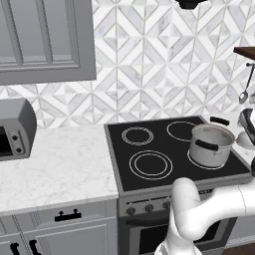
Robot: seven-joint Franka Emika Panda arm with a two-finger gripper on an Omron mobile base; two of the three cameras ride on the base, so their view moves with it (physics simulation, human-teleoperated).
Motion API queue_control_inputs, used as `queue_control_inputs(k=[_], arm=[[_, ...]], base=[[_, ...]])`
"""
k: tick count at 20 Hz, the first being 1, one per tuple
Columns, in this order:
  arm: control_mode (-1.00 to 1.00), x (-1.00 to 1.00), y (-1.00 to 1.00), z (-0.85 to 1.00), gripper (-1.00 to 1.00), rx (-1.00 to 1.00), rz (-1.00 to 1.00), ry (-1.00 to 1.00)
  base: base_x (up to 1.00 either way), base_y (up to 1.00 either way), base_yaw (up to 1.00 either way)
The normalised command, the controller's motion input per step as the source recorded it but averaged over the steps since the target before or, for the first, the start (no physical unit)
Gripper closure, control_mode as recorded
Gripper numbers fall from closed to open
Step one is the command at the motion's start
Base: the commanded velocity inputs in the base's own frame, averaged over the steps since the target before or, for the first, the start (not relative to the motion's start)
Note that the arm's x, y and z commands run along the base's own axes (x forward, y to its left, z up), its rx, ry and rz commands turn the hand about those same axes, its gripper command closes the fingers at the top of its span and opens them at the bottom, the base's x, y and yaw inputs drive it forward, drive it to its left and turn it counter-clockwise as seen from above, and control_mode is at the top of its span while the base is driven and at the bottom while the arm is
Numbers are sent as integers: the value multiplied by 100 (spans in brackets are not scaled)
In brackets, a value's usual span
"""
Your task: Pick the kettle from the counter and place it on a stove burner. Then turn the burner on.
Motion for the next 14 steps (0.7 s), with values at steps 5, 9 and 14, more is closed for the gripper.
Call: queue_control_inputs(k=[5,9,14], arm=[[-100,-24,1,88,100,0,0,-38],[-100,-22,9,100,100,0,0,-45],[-100,-8,76,100,100,-2,0,-38]], base=[[0,0,0],[0,0,0],[0,0,0]])
